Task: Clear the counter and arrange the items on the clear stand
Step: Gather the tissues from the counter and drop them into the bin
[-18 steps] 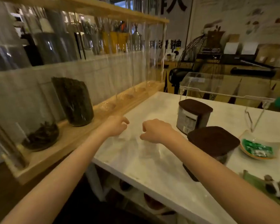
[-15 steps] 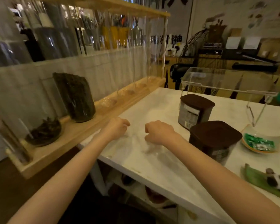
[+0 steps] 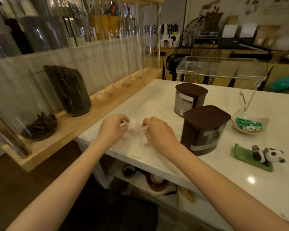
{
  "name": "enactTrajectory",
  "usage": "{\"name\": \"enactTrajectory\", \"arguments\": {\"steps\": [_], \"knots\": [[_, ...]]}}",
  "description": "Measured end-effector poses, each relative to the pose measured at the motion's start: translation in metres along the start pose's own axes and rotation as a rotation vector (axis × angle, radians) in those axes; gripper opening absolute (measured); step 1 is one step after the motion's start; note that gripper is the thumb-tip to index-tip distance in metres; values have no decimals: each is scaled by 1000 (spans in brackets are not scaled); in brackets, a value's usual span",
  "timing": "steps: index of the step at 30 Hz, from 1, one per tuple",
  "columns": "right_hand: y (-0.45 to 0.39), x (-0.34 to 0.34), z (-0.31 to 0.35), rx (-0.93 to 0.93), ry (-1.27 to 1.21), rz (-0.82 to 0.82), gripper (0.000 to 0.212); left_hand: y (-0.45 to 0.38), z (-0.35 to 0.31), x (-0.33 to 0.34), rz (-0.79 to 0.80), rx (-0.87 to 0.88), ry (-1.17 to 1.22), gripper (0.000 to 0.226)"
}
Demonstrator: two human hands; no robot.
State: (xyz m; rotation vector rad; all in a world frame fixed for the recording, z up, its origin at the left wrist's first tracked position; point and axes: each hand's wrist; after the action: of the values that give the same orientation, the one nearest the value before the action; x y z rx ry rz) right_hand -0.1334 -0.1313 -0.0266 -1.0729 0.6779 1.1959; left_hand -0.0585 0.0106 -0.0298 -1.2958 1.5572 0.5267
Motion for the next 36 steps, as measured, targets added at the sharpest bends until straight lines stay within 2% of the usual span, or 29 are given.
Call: {"name": "enactTrajectory", "arguments": {"steps": [4,10,19,29,33,36], "knots": [[39,-23,8,-20,-107,-44,25,30,-36,-18,-20,82,84,19],[130,-60,-17,85,-208,-130,21,93,-105,-17,47,225,236,14],[319,-76,-78,418,-328,-101,18,231,-183,76,347,403,382,24],[456,37,-189,829,-381,26,28,317,-172,260,798,228,188,46],[493,108,-236,978,-385,139,34,330,-156,342,828,80,273,39],[519,169,-268,1052,-434,206,36,344,-140,409,849,28,191,36]]}}
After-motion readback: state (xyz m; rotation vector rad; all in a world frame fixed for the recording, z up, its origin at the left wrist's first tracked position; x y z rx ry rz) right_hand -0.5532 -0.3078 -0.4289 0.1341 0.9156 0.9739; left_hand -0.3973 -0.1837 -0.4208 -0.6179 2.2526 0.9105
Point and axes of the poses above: each hand's wrist, its own y-axis away from the middle knuckle, its own x-axis out of the palm, z = x × y, and after that the axes turned 1 degree about -y, right-handed
